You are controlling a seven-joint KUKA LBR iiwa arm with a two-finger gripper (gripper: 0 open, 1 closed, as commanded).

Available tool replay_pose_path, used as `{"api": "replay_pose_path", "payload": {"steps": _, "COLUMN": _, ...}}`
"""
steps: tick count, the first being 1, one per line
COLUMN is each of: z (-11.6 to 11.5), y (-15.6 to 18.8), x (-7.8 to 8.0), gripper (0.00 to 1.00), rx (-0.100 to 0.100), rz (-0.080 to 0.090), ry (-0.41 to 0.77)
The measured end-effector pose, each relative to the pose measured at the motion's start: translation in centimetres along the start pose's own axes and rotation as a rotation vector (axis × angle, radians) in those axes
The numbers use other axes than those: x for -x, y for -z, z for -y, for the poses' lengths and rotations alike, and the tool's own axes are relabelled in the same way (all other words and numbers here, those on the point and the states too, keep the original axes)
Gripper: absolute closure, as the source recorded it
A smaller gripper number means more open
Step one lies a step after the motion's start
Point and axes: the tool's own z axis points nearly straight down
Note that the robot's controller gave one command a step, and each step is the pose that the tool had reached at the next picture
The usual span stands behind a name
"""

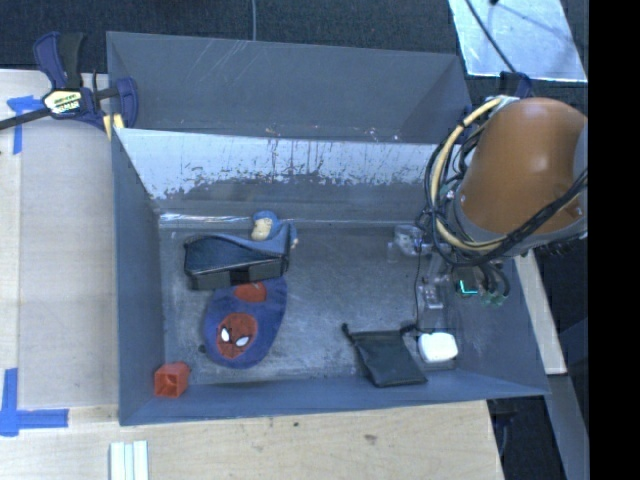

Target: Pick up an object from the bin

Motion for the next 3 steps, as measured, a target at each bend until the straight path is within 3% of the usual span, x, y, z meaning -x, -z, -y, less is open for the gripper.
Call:
{"api": "replay_pose_path", "payload": {"steps": 1, "z": -0.6, "y": -12.7, "x": -1.9, "gripper": 0.0, "rx": -0.001, "rz": 0.008, "ry": 0.263}}
{"api": "replay_pose_path", "payload": {"steps": 2, "z": -0.6, "y": -12.5, "x": -1.8, "gripper": 1.0, "rx": -0.001, "rz": 0.011, "ry": 0.263}}
{"api": "replay_pose_path", "payload": {"steps": 3, "z": -3.4, "y": -0.5, "x": 2.3, "gripper": 1.0, "rx": -0.002, "rz": 0.018, "ry": 0.278}}
